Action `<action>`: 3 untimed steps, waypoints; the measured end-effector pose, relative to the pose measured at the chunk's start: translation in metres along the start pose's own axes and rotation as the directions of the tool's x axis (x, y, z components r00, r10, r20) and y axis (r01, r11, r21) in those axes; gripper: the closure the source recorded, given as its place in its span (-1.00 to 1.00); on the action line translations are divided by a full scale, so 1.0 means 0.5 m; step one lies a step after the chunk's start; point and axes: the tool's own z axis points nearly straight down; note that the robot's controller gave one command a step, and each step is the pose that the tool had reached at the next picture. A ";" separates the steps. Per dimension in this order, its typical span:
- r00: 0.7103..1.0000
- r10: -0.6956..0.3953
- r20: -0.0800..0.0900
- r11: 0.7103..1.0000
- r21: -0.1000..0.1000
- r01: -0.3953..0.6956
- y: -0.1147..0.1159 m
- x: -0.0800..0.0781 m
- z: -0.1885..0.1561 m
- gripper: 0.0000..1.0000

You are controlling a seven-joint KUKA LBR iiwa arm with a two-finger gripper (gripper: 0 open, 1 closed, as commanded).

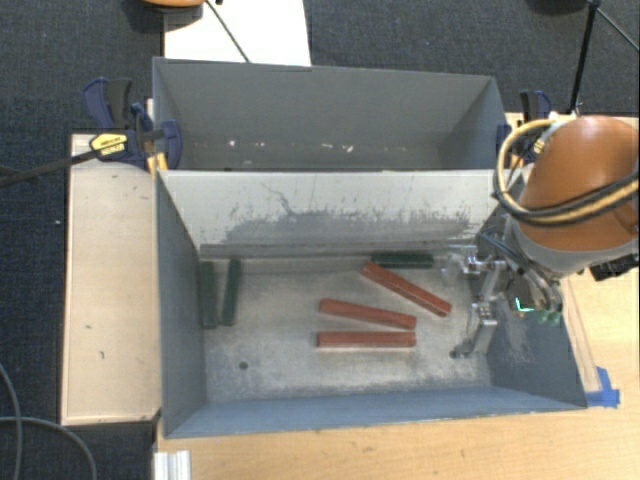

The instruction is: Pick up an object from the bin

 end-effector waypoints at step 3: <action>0.998 0.058 0.012 0.998 0.000 -0.058 0.015 -0.030 0.229 -1.00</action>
Offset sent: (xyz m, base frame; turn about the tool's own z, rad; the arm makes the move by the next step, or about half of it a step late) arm 0.0313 0.0128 -0.1408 -0.0995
